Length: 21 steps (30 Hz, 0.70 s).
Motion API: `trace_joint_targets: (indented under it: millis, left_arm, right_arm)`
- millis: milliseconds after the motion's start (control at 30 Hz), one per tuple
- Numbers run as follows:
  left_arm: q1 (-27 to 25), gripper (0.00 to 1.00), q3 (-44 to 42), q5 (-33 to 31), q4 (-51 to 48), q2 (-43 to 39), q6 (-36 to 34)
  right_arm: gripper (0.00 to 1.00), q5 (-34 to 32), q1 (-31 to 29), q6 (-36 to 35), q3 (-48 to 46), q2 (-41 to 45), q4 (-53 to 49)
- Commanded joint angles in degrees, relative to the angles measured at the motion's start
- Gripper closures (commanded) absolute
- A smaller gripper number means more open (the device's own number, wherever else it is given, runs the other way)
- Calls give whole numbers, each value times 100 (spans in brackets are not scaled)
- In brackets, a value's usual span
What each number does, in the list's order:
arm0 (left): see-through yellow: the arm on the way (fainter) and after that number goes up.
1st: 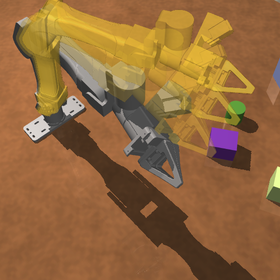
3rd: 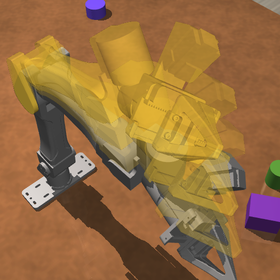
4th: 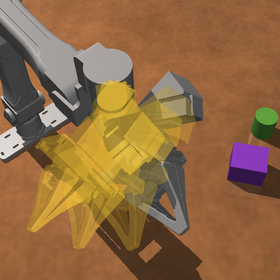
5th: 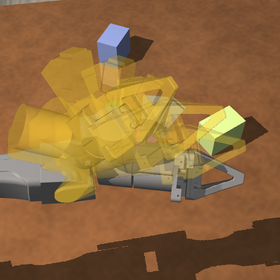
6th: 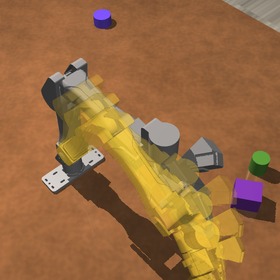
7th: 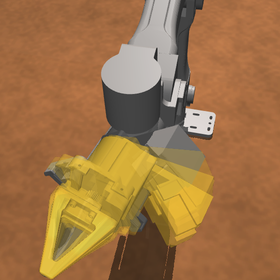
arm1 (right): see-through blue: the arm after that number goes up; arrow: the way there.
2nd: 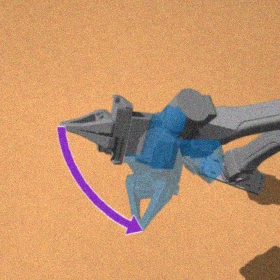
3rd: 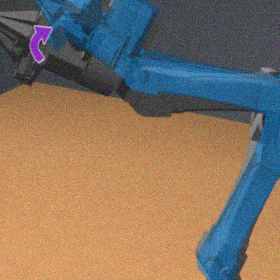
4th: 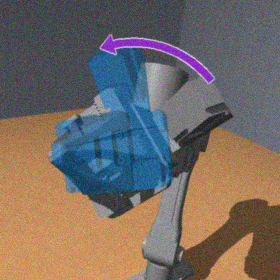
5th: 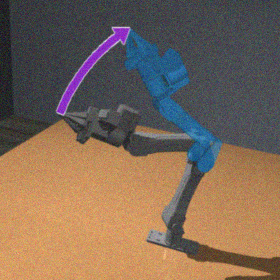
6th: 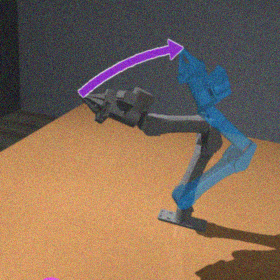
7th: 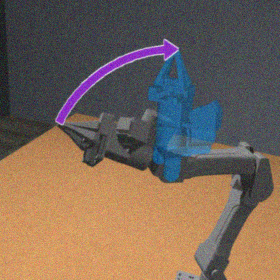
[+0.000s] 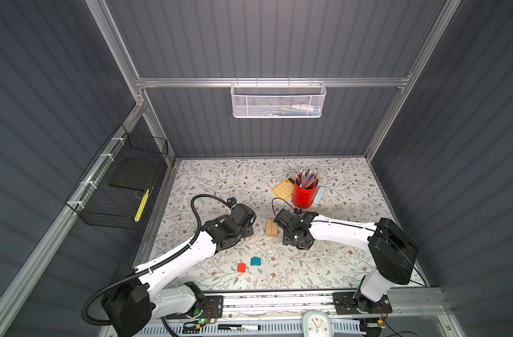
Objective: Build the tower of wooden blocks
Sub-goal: 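Lift the flat block and carry it over the standing blocks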
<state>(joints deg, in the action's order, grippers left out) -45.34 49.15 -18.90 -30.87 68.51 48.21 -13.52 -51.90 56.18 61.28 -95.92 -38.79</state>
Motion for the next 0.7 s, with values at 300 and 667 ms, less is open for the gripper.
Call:
trace_joint_targets:
  millis: [300, 667]
  left_arm:
    - [211, 53, -241, -581, -432, -503, 170]
    - [236, 53, -449, -915, -705, -829, 463]
  right_arm:
    - [43, -160, -22, -564, 1609, -697, -485]
    - [42, -234, -22, -702, 2598, -1588, -674]
